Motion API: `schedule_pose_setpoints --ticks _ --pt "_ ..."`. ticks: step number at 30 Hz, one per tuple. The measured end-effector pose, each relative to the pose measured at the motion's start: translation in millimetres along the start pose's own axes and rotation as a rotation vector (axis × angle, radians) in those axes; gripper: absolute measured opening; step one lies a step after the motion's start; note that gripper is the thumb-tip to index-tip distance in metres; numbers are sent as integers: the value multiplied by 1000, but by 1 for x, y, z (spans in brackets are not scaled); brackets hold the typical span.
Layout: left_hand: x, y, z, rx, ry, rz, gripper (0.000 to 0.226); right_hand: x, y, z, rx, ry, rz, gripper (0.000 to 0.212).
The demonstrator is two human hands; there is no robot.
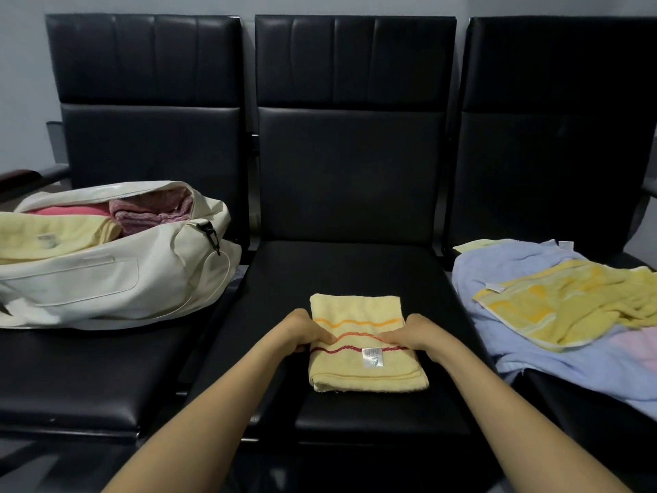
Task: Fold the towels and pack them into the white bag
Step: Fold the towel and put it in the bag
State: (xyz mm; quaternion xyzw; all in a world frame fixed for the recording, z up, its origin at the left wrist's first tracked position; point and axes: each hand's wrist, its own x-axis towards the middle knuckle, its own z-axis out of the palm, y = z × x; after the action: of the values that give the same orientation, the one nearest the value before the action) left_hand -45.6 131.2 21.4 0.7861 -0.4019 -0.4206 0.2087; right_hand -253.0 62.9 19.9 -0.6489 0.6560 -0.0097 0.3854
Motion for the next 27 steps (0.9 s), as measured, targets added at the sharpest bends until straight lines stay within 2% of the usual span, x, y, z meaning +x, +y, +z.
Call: schedule_pose_setpoints --ticks 2,6,9,11,14,16,17,19,21,23,27 --pt "-1 0 0 -51 -30 5 43 3 -1 -2 104 -45 -6 70" --pt "-6 3 -15 -299 -99 109 43 2 -9 -9 496 -120 -94 59" --pt "-8 0 -32 -506 -48 239 61 -1 -12 -17 872 -78 -268 78" --pt "-14 -2 -40 -641 -48 336 58 -8 -15 -24 1002 -94 -381 82" --pt "-24 -2 -47 -644 -128 439 46 -23 -23 -28 914 -143 -490 41" --pt "-27 -6 -49 -516 -170 468 57 -29 -24 -27 817 -196 -518 29" --pt "-26 -9 -49 -440 -166 476 66 -29 -23 -27 776 -228 -537 32" --pt "-27 -13 -50 -291 -107 504 82 -30 -20 -26 631 -219 -593 55" --pt "-30 -15 -48 -179 14 550 88 -32 -22 -22 421 -94 -627 68" --pt "-34 -14 -41 -72 203 616 83 -35 -26 -14 291 90 -631 70" --pt "-43 -15 -32 128 528 753 67 -36 -30 -2 204 365 -696 60"
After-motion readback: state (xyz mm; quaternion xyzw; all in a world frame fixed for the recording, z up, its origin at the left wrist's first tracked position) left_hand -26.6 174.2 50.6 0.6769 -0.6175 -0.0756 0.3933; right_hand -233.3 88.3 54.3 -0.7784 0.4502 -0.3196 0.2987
